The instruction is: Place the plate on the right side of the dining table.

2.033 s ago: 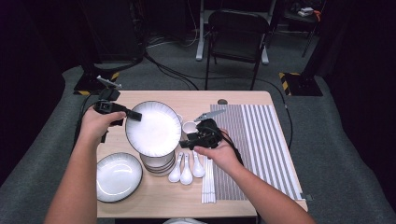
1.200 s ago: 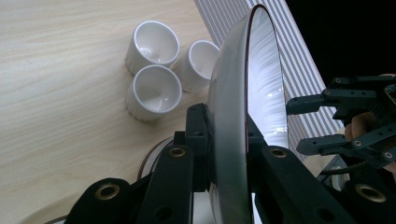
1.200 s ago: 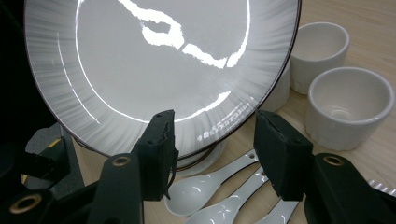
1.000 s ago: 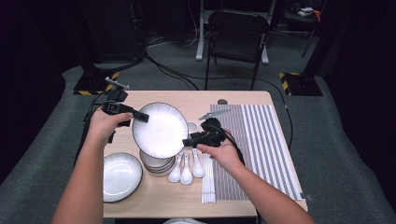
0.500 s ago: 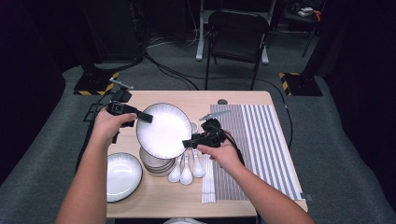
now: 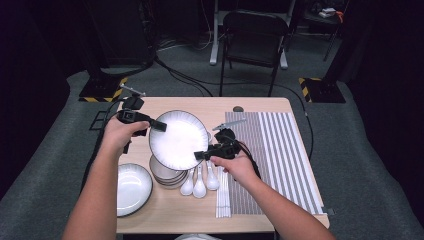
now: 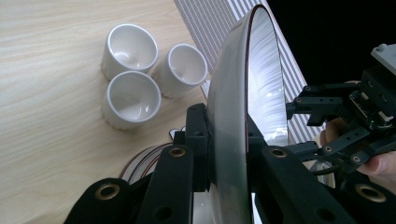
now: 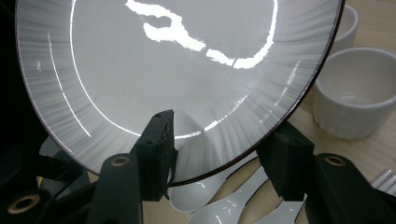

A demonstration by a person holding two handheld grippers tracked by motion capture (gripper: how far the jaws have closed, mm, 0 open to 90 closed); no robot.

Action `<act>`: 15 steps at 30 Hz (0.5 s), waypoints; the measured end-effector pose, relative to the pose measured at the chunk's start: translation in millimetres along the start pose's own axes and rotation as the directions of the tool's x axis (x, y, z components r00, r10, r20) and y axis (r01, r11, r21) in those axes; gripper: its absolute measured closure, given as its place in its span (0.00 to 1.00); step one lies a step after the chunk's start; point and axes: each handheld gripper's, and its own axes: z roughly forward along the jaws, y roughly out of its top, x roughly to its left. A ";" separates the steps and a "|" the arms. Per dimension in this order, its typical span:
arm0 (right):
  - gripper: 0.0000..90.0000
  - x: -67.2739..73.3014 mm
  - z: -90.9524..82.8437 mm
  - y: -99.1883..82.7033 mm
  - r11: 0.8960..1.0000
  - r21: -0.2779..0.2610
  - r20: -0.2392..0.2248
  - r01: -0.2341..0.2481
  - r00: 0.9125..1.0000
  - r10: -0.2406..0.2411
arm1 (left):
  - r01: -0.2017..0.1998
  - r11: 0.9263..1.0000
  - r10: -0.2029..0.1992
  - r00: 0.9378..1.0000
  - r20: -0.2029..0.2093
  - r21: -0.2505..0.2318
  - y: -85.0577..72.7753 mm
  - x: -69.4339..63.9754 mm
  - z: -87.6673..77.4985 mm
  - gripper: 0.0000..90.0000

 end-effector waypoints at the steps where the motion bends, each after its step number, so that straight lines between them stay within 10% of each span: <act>1: 0.53 0.1 0.2 0.0 1.000 0.000 0.000 -0.001 1.000 0.001 | 0.001 1.000 -0.001 1.000 0.002 -0.002 0.1 -0.2 0.2 0.89; 15: 0.50 -3.3 4.7 -1.4 0.998 -0.019 -0.043 -0.066 0.997 0.065 | -0.031 1.000 0.031 1.000 0.002 0.004 2.8 -7.0 2.4 0.89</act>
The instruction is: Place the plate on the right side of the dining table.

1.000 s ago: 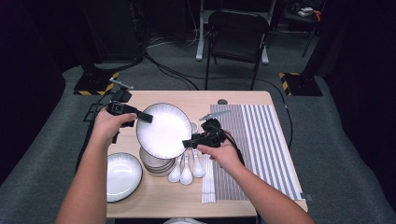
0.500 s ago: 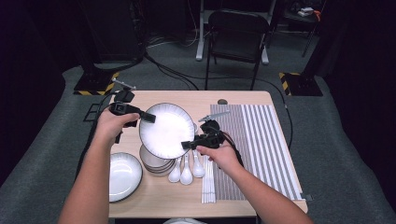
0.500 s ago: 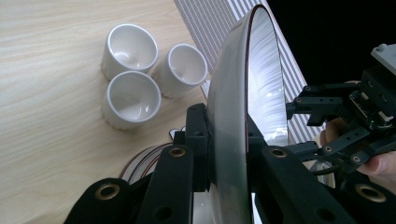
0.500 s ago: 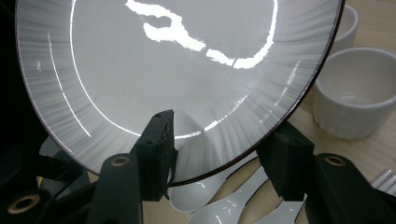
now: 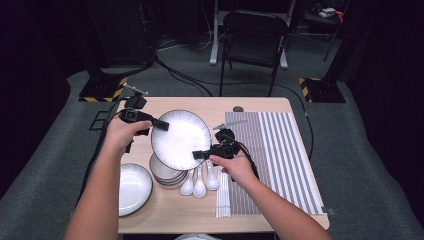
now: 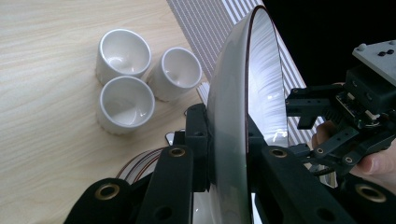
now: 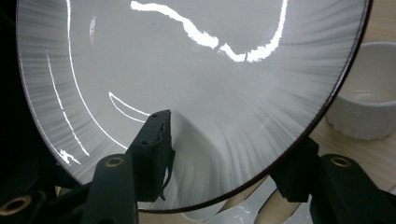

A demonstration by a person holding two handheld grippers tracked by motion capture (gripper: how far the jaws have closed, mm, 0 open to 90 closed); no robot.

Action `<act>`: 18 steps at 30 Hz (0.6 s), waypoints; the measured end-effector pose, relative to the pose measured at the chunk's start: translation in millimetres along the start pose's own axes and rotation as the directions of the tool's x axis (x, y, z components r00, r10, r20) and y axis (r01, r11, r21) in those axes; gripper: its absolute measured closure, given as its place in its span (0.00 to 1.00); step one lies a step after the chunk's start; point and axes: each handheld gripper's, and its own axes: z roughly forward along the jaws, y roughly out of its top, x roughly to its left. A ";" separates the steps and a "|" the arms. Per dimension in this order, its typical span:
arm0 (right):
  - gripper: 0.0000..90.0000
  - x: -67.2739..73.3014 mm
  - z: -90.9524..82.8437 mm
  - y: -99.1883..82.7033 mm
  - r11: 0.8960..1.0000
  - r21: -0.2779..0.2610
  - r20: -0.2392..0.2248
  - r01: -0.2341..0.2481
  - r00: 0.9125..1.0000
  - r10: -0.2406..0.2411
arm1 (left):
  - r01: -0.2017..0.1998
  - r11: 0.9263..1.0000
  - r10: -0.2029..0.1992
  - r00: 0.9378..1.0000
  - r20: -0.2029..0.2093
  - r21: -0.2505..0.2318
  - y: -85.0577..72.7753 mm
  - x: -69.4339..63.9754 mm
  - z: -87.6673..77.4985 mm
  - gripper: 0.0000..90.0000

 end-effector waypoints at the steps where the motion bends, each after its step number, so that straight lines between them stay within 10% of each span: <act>1: 0.49 -0.2 -0.1 0.2 1.000 0.000 0.000 -0.005 1.000 0.005 | -0.002 1.000 0.002 1.000 0.001 -0.001 0.1 0.0 0.3 0.89; 18: 0.55 -7.4 -5.7 -1.5 0.997 0.030 -0.016 -0.067 0.998 0.068 | 0.010 1.000 -0.010 1.000 0.014 -0.001 -0.1 -2.0 9.7 0.89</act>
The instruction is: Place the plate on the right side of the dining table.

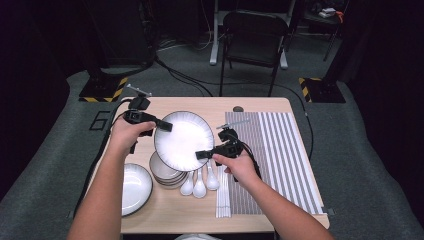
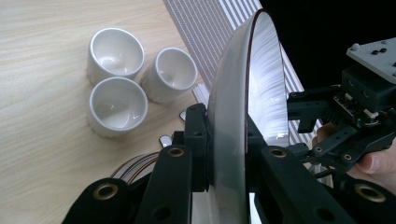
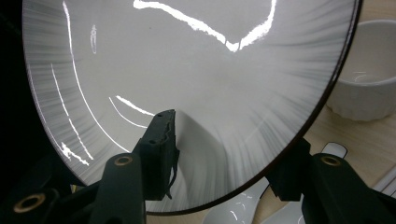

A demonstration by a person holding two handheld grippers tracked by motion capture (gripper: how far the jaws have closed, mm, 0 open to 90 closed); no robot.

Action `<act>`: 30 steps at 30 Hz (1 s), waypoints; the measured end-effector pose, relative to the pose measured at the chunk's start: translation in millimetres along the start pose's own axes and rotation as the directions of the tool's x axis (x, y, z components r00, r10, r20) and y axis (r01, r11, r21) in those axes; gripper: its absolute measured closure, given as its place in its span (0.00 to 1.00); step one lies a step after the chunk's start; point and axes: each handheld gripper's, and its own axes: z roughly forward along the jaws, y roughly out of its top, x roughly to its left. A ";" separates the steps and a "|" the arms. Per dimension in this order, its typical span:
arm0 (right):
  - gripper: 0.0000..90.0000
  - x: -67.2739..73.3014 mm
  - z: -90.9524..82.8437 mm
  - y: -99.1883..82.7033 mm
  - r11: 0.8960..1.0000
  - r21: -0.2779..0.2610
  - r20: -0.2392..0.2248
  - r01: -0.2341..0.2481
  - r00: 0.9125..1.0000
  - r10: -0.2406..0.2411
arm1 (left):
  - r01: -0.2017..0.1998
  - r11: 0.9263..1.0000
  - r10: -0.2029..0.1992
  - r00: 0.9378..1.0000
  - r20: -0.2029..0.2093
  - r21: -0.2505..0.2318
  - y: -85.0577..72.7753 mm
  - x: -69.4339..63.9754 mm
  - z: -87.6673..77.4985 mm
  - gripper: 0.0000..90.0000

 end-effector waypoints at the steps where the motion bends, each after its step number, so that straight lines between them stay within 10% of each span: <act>1: 0.56 -1.3 -0.9 -0.1 1.000 -0.003 -0.003 0.002 1.000 -0.002 | 0.002 1.000 -0.002 1.000 0.001 -0.001 0.0 -0.5 0.4 0.89; 30: 0.69 -15.1 -21.2 -2.6 1.000 -0.020 -0.008 -0.002 1.000 0.002 | -0.021 1.000 0.021 0.999 0.036 0.007 -1.0 -9.1 13.7 0.88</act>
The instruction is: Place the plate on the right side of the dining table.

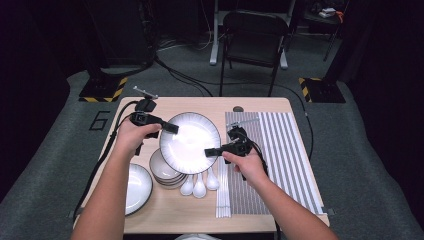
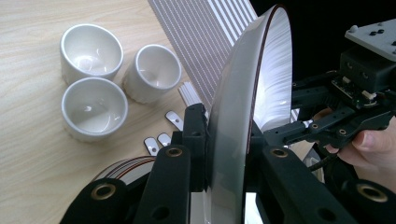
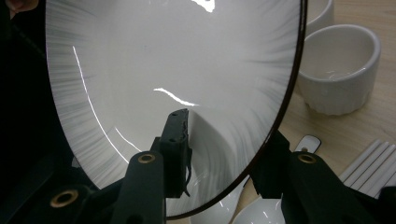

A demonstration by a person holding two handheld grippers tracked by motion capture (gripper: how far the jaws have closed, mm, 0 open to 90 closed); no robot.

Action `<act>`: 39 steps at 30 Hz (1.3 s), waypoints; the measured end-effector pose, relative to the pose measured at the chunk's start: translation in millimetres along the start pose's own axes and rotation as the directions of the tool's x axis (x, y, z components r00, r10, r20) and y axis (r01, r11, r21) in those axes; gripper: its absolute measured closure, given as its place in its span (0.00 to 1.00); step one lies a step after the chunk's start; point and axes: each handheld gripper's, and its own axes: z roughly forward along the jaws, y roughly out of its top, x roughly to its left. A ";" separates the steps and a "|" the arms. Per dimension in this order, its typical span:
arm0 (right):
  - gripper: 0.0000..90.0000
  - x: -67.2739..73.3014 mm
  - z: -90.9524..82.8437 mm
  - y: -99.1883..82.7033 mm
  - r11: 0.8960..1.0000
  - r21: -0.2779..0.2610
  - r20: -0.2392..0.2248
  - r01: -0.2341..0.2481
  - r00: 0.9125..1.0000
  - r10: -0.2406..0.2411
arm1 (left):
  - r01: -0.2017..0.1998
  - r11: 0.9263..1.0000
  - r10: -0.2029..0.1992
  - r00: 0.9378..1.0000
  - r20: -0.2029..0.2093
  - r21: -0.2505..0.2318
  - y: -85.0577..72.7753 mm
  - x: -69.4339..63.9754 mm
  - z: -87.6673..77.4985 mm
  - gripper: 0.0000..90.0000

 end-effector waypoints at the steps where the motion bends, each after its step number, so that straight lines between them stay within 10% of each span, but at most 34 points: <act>1: 0.70 -0.4 -0.6 -0.1 1.000 -0.003 0.002 0.000 1.000 0.000 | -0.003 1.000 0.003 1.000 -0.001 0.004 0.3 -0.7 0.0 0.88; 39: 0.80 -15.3 -24.3 -1.1 1.000 -0.031 -0.015 -0.001 1.000 0.001 | -0.034 0.999 0.033 0.998 0.054 0.017 -1.3 -9.2 14.9 0.88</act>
